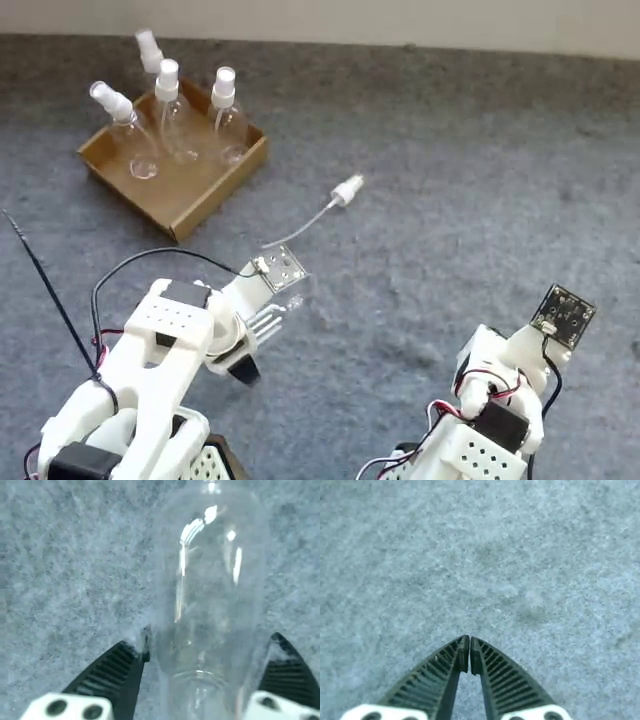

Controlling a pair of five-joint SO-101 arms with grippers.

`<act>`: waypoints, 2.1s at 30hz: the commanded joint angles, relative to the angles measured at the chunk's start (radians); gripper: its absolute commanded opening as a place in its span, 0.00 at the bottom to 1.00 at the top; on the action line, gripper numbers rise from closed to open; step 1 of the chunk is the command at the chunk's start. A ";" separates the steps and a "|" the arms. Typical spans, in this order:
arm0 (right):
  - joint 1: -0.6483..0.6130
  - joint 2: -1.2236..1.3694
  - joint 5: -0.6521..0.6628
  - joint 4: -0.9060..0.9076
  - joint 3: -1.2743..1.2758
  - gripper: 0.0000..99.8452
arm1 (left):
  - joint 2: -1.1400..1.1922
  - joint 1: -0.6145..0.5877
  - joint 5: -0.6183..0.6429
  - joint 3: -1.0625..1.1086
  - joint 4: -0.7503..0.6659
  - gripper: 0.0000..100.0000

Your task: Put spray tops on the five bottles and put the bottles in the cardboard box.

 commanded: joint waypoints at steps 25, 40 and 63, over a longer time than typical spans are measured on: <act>-0.631 -0.013 -0.003 0.005 0.145 0.00 | 0.001 -0.004 0.160 -0.274 0.121 0.34; -0.631 -0.013 -0.003 0.005 0.145 0.00 | 0.001 0.005 0.163 -0.219 0.117 0.34; -0.631 -0.013 -0.003 0.005 0.145 0.00 | 0.001 0.005 0.163 -0.216 0.115 0.34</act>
